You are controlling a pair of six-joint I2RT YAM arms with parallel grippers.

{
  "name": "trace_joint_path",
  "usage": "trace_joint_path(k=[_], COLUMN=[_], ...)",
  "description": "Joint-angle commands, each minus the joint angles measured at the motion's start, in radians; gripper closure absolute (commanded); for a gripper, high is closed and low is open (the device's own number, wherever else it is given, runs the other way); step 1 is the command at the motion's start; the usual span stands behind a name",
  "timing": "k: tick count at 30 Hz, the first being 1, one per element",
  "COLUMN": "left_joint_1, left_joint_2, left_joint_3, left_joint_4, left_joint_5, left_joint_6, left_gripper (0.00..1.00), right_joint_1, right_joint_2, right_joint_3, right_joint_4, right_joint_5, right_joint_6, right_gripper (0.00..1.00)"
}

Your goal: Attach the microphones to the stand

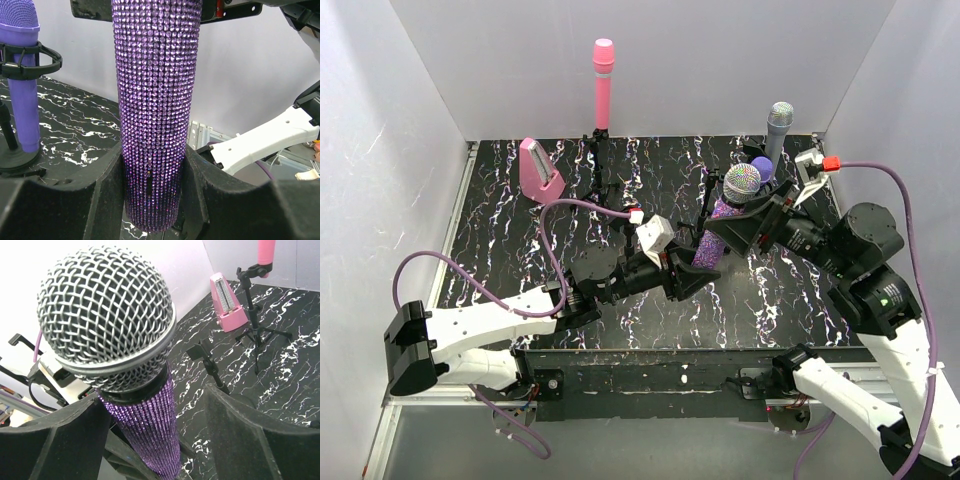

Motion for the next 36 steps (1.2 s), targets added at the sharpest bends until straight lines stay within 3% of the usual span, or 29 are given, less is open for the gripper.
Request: trace_joint_path(k=[1, 4, 6, 9, 10, 12, 13, 15, 16, 20, 24, 27, 31, 34, 36], left_joint_1=[-0.003, -0.003, -0.003, -0.003, -0.003, -0.003, -0.002, 0.004, 0.015, 0.104, 0.153, 0.153, 0.153, 0.168, 0.26], left_joint_2=[-0.007, -0.004, -0.001, -0.004, -0.009, -0.035, -0.061, -0.137, -0.182, -0.349, -0.437, -0.489, -0.5, -0.448, -0.379], left_joint_3=[-0.002, -0.007, -0.005, -0.005, -0.002, 0.012, 0.022, 0.061, 0.079, 0.226, 0.303, 0.273, 0.225, 0.23, 0.256], left_joint_4=[0.068, 0.066, 0.065, 0.052, 0.043, -0.018, -0.074, -0.29, -0.381, -0.85, -1.115, -1.132, -1.045, -0.994, -0.998], left_joint_5=[-0.019, -0.022, -0.028, -0.045, -0.054, -0.072, -0.065, -0.001, 0.051, 0.199, 0.121, 0.0, -0.074, -0.068, 0.017], left_joint_6=[0.011, 0.006, 0.001, -0.009, -0.012, -0.018, 0.0, 0.084, 0.136, 0.334, 0.481, 0.546, 0.618, 0.664, 0.681], left_gripper=[1.0, 1.0, 1.0, 1.0, 0.97, 0.61, 0.38, 0.06, 0.02, 0.02, 0.02, 0.02, 0.02, 0.02, 0.02], right_joint_1=[-0.004, -0.004, -0.004, -0.004, -0.002, -0.004, -0.005, -0.007, -0.011, -0.016, -0.016, -0.019, -0.031, -0.039, -0.054], right_joint_2=[0.0, 0.004, 0.011, 0.03, 0.035, 0.046, 0.055, 0.083, 0.098, 0.176, 0.274, 0.363, 0.506, 0.609, 0.639], right_joint_3=[-0.004, -0.013, -0.021, -0.024, -0.025, -0.022, -0.01, 0.053, 0.077, 0.185, 0.238, 0.289, 0.448, 0.586, 0.62], right_joint_4=[0.117, 0.154, 0.181, 0.212, 0.215, 0.217, 0.203, 0.163, 0.136, -0.005, -0.021, -0.007, -0.11, -0.205, -0.211], right_joint_5=[-0.011, -0.047, -0.1, -0.207, -0.218, -0.238, -0.246, -0.277, -0.293, -0.431, -0.534, -0.554, -0.603, -0.637, -0.656], right_joint_6=[0.027, -0.007, -0.028, -0.053, -0.059, -0.09, -0.117, -0.189, -0.226, -0.46, -0.504, -0.496, -0.585, -0.66, -0.654], right_gripper=[0.24, 0.3, 0.41, 0.98, 0.99, 0.99, 0.99, 0.99, 0.99, 0.99, 0.99, 0.99, 0.99, 0.99, 0.99])
